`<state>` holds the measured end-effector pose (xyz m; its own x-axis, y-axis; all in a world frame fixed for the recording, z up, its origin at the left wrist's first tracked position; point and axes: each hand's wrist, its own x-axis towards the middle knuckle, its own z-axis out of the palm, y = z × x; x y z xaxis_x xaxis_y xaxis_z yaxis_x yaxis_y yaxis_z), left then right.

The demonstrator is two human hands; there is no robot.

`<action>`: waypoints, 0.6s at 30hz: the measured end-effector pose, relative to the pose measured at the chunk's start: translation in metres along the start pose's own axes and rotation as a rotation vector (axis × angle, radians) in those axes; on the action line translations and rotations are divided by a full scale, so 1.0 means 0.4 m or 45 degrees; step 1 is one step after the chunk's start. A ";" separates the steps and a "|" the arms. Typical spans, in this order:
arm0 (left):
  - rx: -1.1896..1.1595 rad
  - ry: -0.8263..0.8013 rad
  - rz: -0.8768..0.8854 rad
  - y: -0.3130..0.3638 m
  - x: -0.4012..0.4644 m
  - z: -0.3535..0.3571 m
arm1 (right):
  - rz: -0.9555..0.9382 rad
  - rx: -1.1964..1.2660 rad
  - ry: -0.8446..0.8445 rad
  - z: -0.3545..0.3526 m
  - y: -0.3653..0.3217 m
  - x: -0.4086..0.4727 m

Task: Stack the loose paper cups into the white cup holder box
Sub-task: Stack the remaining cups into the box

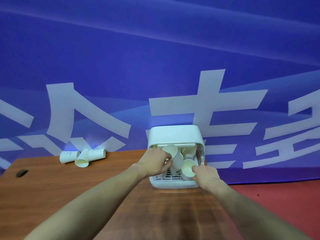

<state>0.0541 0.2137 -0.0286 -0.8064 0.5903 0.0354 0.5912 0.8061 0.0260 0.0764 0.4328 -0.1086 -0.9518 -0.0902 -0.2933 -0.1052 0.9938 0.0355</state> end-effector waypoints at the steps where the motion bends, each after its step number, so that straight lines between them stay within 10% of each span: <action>1: 0.001 0.001 0.015 0.006 0.007 -0.003 | 0.002 0.017 0.009 -0.004 0.002 -0.003; 18: 0.226 -0.079 0.266 0.127 0.098 0.021 | 0.051 0.222 0.199 -0.035 0.114 -0.047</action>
<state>0.0522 0.2782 -0.0341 -0.6697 0.7415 -0.0397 0.7376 0.6581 -0.1509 0.0856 0.4787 -0.0881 -0.9886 -0.0460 -0.1433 -0.0279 0.9917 -0.1257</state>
